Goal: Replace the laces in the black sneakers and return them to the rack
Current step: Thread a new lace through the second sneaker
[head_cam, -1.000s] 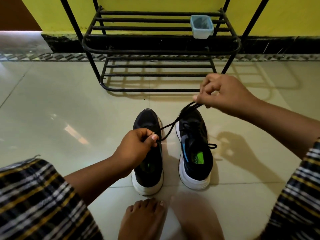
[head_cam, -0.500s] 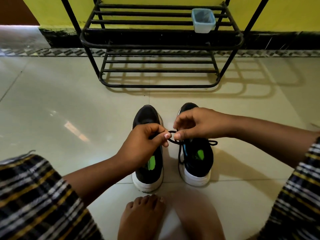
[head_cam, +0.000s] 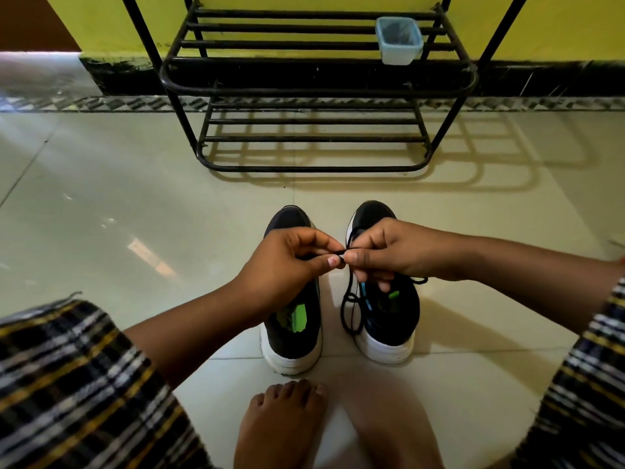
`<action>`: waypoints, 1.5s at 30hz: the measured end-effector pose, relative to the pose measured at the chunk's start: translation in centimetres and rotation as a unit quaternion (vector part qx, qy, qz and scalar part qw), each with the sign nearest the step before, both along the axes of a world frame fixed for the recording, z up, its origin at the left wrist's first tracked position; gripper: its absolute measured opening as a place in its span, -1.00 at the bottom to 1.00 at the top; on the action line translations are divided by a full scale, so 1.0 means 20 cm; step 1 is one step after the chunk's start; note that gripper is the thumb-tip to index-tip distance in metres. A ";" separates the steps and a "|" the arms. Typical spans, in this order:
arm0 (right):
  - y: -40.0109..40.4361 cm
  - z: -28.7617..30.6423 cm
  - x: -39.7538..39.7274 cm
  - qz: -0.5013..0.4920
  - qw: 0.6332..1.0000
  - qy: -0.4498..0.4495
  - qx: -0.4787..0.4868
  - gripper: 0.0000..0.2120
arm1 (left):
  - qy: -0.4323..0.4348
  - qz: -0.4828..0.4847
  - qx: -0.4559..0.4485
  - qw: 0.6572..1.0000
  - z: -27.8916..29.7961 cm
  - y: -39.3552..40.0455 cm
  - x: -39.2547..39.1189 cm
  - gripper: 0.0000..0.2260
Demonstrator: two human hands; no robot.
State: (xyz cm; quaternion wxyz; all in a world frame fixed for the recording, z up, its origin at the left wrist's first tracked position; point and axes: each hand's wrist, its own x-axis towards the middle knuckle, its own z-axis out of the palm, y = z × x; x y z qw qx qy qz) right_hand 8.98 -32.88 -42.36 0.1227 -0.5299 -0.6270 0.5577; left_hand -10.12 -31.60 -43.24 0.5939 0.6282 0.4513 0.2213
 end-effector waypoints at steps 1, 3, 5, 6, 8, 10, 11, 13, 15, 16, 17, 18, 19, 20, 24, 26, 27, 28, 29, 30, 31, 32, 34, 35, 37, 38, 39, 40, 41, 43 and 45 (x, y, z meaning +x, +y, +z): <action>0.00 0.00 0.01 -0.002 1.000 -0.007 0.007 -0.68 | -0.003 0.005 -0.005 1.000 0.01 0.01 0.00 -0.91; 0.01 0.00 0.00 -0.004 1.000 -0.019 0.013 -0.68 | -0.008 0.023 -0.014 1.000 0.01 0.01 -0.01 -0.93; 0.01 0.01 0.01 -0.025 1.000 -0.009 0.017 -0.73 | -0.004 0.040 -0.027 0.999 0.01 0.02 -0.01 -0.91; 0.01 0.00 0.00 -0.042 0.999 -0.002 0.021 -0.75 | 0.000 0.044 -0.035 0.998 0.00 0.02 -0.01 -0.88; 0.01 -0.01 0.01 -0.066 0.997 -0.003 0.039 -0.74 | 0.002 0.044 -0.051 0.998 0.00 0.02 -0.02 -0.83; 0.02 -0.03 0.00 -0.081 0.995 -0.027 0.056 -0.73 | 0.002 0.036 -0.061 0.998 0.00 0.02 -0.02 -0.82; 0.02 -0.04 -0.01 -0.087 0.994 -0.043 0.059 -0.73 | 0.003 0.032 -0.060 0.998 0.00 0.02 -0.02 -0.83; 0.02 -0.05 -0.01 -0.094 0.993 -0.043 0.063 -0.77 | -0.003 0.034 -0.060 0.998 0.01 0.02 -0.02 -0.88; 0.02 -0.04 0.00 -0.097 0.994 0.007 0.050 -0.83 | -0.017 0.044 -0.064 0.997 0.02 0.02 -0.02 -0.91; 0.01 -0.04 0.01 -0.098 0.994 0.029 0.034 -0.84 | -0.019 0.049 -0.061 0.997 0.02 0.02 -0.02 -0.92; 0.00 -0.03 0.02 -0.097 0.994 0.042 0.019 -0.84 | -0.019 0.051 -0.053 0.997 0.01 0.02 -0.02 -0.92; 0.00 -0.03 0.01 -0.094 0.994 0.049 0.010 -0.84 | -0.016 0.054 -0.043 0.997 0.01 0.02 -0.02 -0.93; 0.00 -0.03 0.01 -0.090 0.995 0.051 0.005 -0.82 | -0.013 0.058 -0.034 0.998 0.00 0.02 -0.02 -0.92; -0.01 -0.04 0.00 -0.085 0.995 0.050 0.005 -0.80 | -0.011 0.062 -0.028 0.998 -0.01 0.02 -0.02 -0.91; -0.01 -0.05 -0.01 -0.096 0.993 0.063 -0.006 -0.81 | -0.005 0.069 -0.014 0.998 -0.02 0.02 -0.02 -0.84; -0.01 -0.06 -0.01 -0.099 0.993 0.064 -0.009 -0.82 | -0.006 0.068 -0.011 0.998 -0.02 0.02 -0.02 -0.83; -0.01 -0.06 -0.01 -0.100 0.993 0.063 -0.009 -0.82 | -0.008 0.067 -0.011 0.998 -0.02 0.02 -0.02 -0.83; -0.01 -0.05 0.00 -0.099 0.993 0.062 -0.010 -0.82 | -0.008 0.065 -0.013 0.998 -0.02 0.02 -0.02 -0.84; -0.01 -0.05 0.00 -0.097 0.993 0.063 -0.012 -0.81 | -0.007 0.063 -0.013 0.998 -0.02 0.02 -0.03 -0.86; -0.01 -0.05 0.00 -0.097 0.993 0.068 -0.017 -0.79 | -0.006 0.059 -0.014 0.998 -0.03 0.02 -0.03 -0.87; -0.01 -0.05 0.00 -0.097 0.992 0.073 -0.023 -0.77 | -0.008 0.055 -0.015 0.998 -0.03 0.02 -0.03 -0.87; -0.01 -0.05 -0.01 -0.098 0.992 0.077 -0.029 -0.76 | -0.011 0.051 -0.016 0.998 -0.02 0.03 -0.03 -0.88; -0.02 -0.05 -0.02 -0.102 0.991 0.080 -0.040 -0.75 | -0.017 0.041 -0.019 0.999 -0.02 0.03 -0.03 -0.87; -0.03 -0.05 -0.03 -0.103 0.990 0.081 -0.042 -0.75 | -0.018 0.037 -0.019 0.999 -0.02 0.03 -0.03 -0.87; -0.03 -0.04 -0.04 -0.101 0.991 0.080 -0.038 -0.76 | -0.011 0.036 -0.013 0.999 -0.02 0.03 -0.03 -0.87; -0.03 -0.04 -0.05 -0.100 0.992 0.076 -0.034 -0.76 | -0.008 0.037 -0.013 0.999 -0.02 0.03 -0.02 -0.88; -0.03 -0.04 -0.05 -0.099 0.992 0.073 -0.029 -0.77 | -0.005 0.038 -0.014 0.999 -0.02 0.03 -0.03 -0.88; -0.03 -0.03 -0.05 -0.099 0.992 0.073 -0.027 -0.79 | -0.002 0.037 -0.014 0.999 -0.03 0.02 -0.03 -0.89; -0.03 -0.03 -0.05 -0.100 0.992 0.076 -0.028 -0.80 | 0.003 0.035 -0.011 0.999 -0.03 0.02 -0.03 -0.90; -0.03 -0.03 -0.05 -0.105 0.990 0.085 -0.037 -0.81 | 0.015 0.034 0.002 0.999 -0.03 0.01 -0.03 -0.91; -0.03 -0.03 -0.05 -0.109 0.989 0.088 -0.048 -0.81 | 0.029 0.041 0.021 0.999 -0.03 0.02 -0.04 -0.89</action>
